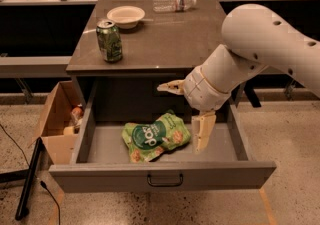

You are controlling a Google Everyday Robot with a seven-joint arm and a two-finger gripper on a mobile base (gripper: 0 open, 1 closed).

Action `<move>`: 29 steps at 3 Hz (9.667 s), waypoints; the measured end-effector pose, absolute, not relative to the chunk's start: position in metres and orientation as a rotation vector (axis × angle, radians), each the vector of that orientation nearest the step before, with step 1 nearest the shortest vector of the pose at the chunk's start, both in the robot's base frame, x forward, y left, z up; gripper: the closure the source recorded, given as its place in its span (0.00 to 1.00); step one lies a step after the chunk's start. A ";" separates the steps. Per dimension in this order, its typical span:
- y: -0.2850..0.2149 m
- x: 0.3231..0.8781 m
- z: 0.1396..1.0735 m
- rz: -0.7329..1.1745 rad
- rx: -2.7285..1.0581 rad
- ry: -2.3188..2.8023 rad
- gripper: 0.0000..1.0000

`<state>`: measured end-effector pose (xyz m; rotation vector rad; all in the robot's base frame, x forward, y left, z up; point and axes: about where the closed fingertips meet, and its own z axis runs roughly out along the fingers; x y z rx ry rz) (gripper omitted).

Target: Pick green rice chip bag from top drawer and place on counter

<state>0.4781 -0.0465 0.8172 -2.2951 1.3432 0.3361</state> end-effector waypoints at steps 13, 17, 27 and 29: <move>-0.004 0.556 0.639 0.421 -2.482 1.305 0.87; -0.059 0.531 0.761 0.392 -2.170 1.519 1.00; -0.114 0.782 0.924 -0.119 -1.849 1.531 0.06; -0.168 0.719 0.956 -0.161 -1.677 1.629 0.00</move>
Offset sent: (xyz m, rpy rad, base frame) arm 0.1109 -0.0168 -0.0314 -0.0773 -0.1703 -0.0018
